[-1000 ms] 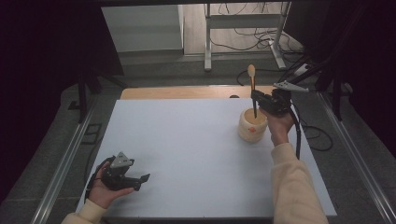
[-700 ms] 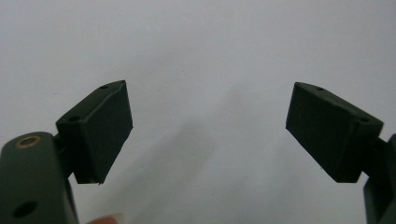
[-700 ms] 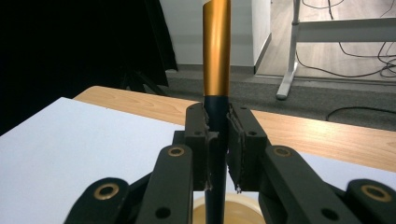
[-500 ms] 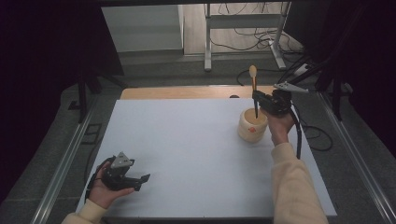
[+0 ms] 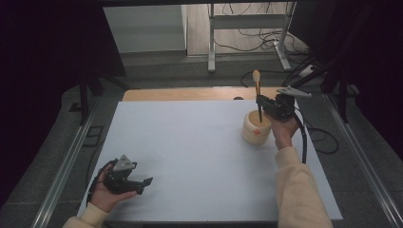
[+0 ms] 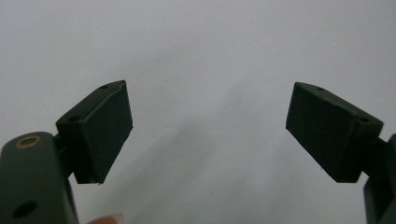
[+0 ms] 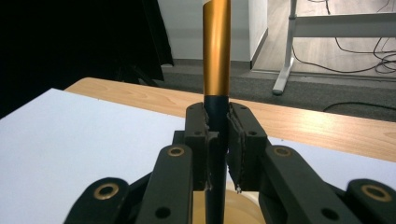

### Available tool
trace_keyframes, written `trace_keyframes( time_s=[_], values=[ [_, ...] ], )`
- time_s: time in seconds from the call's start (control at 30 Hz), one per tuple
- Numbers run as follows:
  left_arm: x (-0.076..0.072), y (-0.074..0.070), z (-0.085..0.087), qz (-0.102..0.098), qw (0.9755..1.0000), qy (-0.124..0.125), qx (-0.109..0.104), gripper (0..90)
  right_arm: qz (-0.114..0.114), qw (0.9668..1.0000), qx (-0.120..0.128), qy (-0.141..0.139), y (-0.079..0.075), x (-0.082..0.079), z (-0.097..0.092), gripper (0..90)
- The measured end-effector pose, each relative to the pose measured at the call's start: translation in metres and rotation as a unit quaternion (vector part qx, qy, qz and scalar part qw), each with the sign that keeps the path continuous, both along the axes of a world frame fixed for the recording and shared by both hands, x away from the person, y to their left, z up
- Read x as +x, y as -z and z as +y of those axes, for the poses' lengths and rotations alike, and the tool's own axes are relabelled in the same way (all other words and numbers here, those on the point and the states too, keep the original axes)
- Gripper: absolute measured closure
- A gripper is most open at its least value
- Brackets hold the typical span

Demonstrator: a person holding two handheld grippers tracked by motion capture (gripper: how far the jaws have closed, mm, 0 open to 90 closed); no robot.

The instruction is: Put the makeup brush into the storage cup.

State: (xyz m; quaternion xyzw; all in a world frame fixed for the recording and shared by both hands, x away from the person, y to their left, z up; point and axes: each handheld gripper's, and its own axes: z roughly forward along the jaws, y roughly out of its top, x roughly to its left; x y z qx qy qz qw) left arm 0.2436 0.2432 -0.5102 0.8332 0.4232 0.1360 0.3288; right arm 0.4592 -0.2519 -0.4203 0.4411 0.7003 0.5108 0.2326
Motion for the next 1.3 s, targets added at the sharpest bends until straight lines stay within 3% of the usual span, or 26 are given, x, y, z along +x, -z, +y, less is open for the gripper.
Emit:
trace_keyframes(
  time_s=[0.67, 1.3],
  values=[
    [-0.001, 0.000, -0.001, 0.001, 1.0000, 0.003, -0.001, 15.3, 0.001, 0.9997, -0.022, 0.013, 0.021, -0.004, 0.002, 79.1],
    [-0.001, 0.000, 0.000, 0.002, 1.0000, 0.006, -0.001, 15.3, 0.009, 0.9989, -0.044, 0.012, 0.029, -0.010, 0.001, 79.0]
  ],
)
